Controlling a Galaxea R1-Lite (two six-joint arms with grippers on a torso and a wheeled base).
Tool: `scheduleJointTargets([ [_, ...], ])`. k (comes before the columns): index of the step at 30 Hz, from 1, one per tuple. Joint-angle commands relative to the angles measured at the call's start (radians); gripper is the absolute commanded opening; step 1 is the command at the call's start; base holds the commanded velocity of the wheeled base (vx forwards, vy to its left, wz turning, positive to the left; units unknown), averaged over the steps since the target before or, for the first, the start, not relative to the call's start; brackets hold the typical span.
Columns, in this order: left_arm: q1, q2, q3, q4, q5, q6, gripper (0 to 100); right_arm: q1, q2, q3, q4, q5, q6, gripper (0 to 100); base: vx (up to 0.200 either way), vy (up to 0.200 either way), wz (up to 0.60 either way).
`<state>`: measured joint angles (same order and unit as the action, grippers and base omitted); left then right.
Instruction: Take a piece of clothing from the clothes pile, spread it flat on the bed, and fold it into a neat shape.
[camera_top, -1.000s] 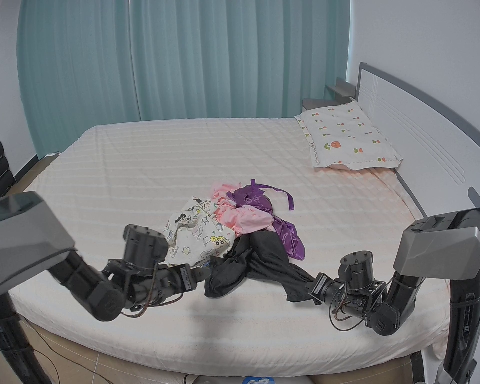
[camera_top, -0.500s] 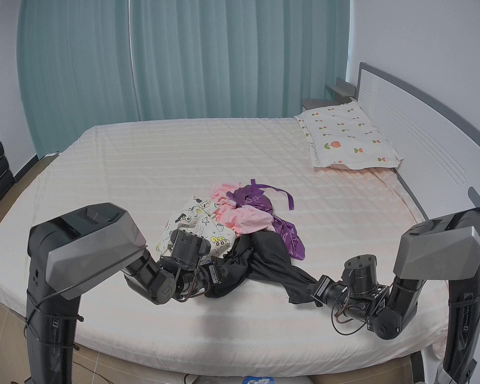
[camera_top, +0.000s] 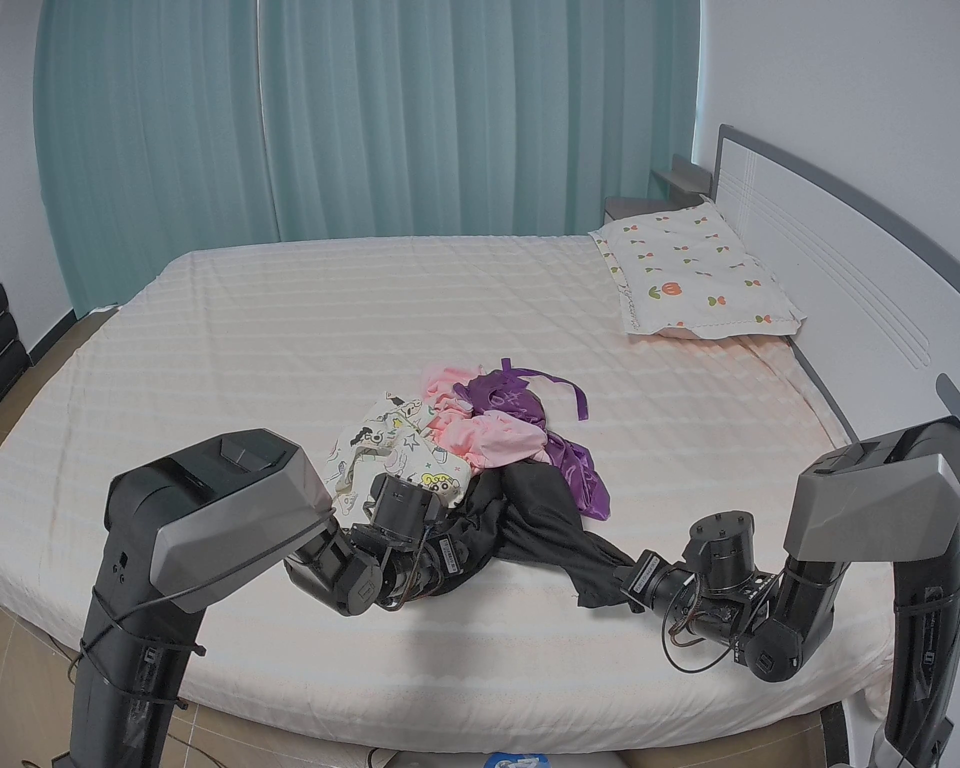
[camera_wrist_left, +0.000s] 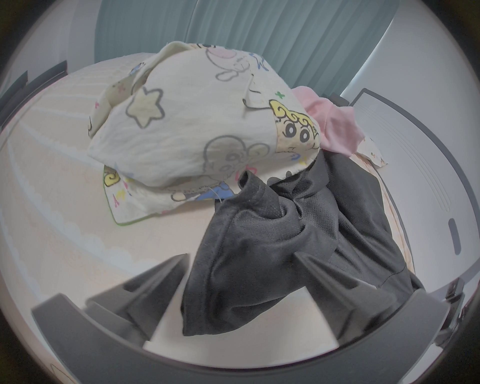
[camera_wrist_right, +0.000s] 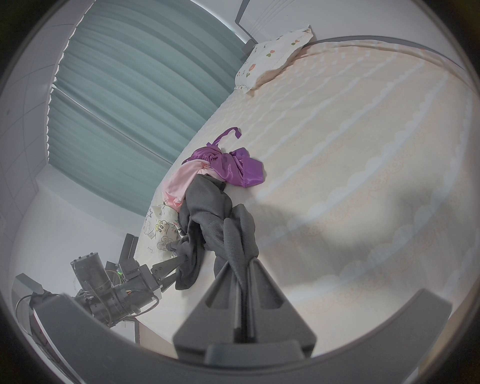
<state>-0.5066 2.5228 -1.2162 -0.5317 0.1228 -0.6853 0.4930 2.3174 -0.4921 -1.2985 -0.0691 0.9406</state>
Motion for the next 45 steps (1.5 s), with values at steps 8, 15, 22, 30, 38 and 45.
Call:
scheduleJointTargets([
  [8,-0.010,-0.117,0.136,-0.010,0.000,-0.079,0,0.002,-0.007,0.001,-0.030,0.000,0.021,0,0.000,0.000,0.00],
  [15,-0.010,-0.458,0.303,-0.019,-0.023,-0.157,0,0.024,-0.102,0.064,-0.272,-0.004,-0.031,0,0.000,0.000,0.00],
  [22,-0.001,-0.782,0.382,-0.099,-0.020,-0.128,0,-0.005,-0.455,-0.031,-0.248,0.049,-0.140,0,0.000,0.000,0.00],
  [30,0.072,-0.923,0.435,-0.111,0.006,-0.122,0,-0.048,-0.581,-0.088,-0.182,0.189,-0.168,0,0.000,0.000,0.00],
  [38,0.106,-0.911,0.540,-0.149,0.009,-0.131,0,-0.042,-0.472,-0.028,-0.219,0.187,-0.168,0,0.000,0.000,0.00],
  [45,0.099,-0.863,0.587,-0.197,-0.020,-0.234,0,-0.045,-0.337,-0.043,-0.271,0.187,-0.164,0,0.000,0.000,0.00],
])
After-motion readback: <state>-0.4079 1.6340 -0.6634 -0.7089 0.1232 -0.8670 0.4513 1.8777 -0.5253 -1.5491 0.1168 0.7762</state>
